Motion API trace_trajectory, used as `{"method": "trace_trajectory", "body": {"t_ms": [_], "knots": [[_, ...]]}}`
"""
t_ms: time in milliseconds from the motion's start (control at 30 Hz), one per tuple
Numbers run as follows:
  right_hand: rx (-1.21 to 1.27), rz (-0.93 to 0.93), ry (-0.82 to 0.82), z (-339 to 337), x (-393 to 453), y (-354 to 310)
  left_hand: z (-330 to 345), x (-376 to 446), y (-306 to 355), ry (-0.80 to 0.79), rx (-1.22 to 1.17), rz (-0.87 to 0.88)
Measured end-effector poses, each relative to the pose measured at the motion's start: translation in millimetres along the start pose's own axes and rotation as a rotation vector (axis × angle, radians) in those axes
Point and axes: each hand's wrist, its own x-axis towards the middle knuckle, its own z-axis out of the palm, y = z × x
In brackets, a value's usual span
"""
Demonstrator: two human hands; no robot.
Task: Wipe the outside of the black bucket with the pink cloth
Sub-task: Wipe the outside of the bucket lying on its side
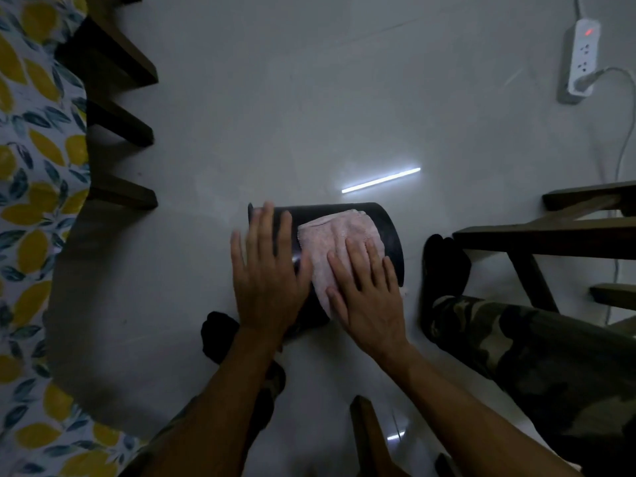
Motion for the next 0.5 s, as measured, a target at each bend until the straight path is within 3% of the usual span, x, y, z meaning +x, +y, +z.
{"method": "trace_trajectory", "body": {"t_ms": [133,267,500], "knots": [[0.009,-0.018,-0.005,0.0,-2.2,-3.8,7.1,35.6,-4.4,-0.217,0.013,-0.115],[0.012,-0.060,-0.012,-6.9,26.3,-5.7,13.8,15.4,-2.2,-0.114,-0.053,-0.066],[0.034,-0.017,-0.208,-20.9,128.9,-11.2,21.5,-44.4,13.7,-0.150,-0.086,-0.146]]}}
